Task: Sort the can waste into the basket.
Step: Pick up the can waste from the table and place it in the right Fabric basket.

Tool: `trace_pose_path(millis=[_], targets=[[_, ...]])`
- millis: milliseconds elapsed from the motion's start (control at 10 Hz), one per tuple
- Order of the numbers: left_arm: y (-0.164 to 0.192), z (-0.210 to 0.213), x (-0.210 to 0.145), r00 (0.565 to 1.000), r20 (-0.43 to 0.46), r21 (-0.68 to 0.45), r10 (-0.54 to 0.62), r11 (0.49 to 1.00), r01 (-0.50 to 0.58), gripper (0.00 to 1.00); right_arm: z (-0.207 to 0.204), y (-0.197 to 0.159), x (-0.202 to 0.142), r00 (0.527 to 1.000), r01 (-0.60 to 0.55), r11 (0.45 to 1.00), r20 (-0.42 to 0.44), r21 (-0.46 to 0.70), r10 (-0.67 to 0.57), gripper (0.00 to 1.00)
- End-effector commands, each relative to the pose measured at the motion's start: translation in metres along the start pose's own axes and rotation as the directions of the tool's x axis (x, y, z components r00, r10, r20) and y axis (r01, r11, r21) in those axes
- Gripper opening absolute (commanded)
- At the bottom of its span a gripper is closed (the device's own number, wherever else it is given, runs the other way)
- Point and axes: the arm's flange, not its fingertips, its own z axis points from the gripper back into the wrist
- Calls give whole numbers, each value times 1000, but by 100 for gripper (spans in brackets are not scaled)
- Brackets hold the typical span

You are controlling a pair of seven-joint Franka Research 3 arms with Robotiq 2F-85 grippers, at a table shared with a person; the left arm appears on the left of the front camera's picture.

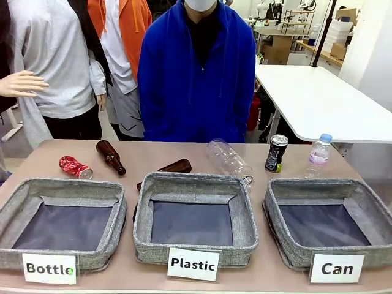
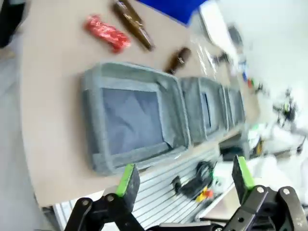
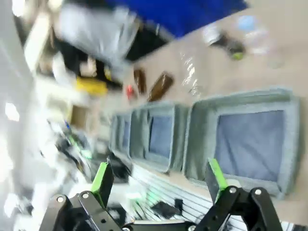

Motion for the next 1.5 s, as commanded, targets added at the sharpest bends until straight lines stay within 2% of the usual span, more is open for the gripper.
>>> trace_pose_path(millis=[0, 100, 200, 300, 400, 700, 800, 900, 1000, 1100, 1300, 1400], targets=[[48, -46, -38, 889, 303, -226, 342, 932, -282, 100, -2, -75, -65, 944, 223, 972, 233, 71, -233, 100], [60, -45, -61, 836, 359, -261, 415, 905, -337, 100, 15, -94, -73, 923, 273, 960, 264, 68, -281, 100], [54, -59, -66, 821, 384, -285, 423, 900, -330, 100, 20, -106, -80, 900, 322, 947, 303, 25, -314, 100], [71, 28, -21, 939, 192, -97, 286, 958, -271, 100, 15, -115, -82, 894, 337, 941, 328, -40, -306, 100], [71, 28, -21, 939, 192, -97, 286, 958, -271, 100, 79, -113, -35, 910, 325, 945, 262, 25, -320, 100], [71, 28, -21, 939, 192, -97, 286, 958, -271, 100, 79, -113, -35, 910, 325, 945, 262, 25, -320, 100], [71, 28, -21, 939, 192, -97, 286, 958, -271, 100, 76, -122, -37, 901, 356, 934, 261, 8, -346, 100], [71, 28, -21, 939, 192, -97, 286, 958, -271, 100, 49, -88, -30, 924, 305, 949, 267, -78, -275, 100], [71, 28, -21, 939, 192, -97, 286, 958, -271, 100, 19, -50, -23, 963, 179, 969, 232, -171, -136, 100], [71, 28, -21, 939, 192, -97, 286, 958, -271, 100, -13, -19, -16, 983, 67, 951, 184, -302, -11, 100], [71, 28, -21, 939, 192, -97, 286, 958, -271, 100, -99, 20, 2, 985, -125, 865, 44, -486, 167, 100], [71, 28, -21, 939, 192, -97, 286, 958, -271, 100, -143, 26, 7, 980, -189, 808, -57, -559, 189, 100]])
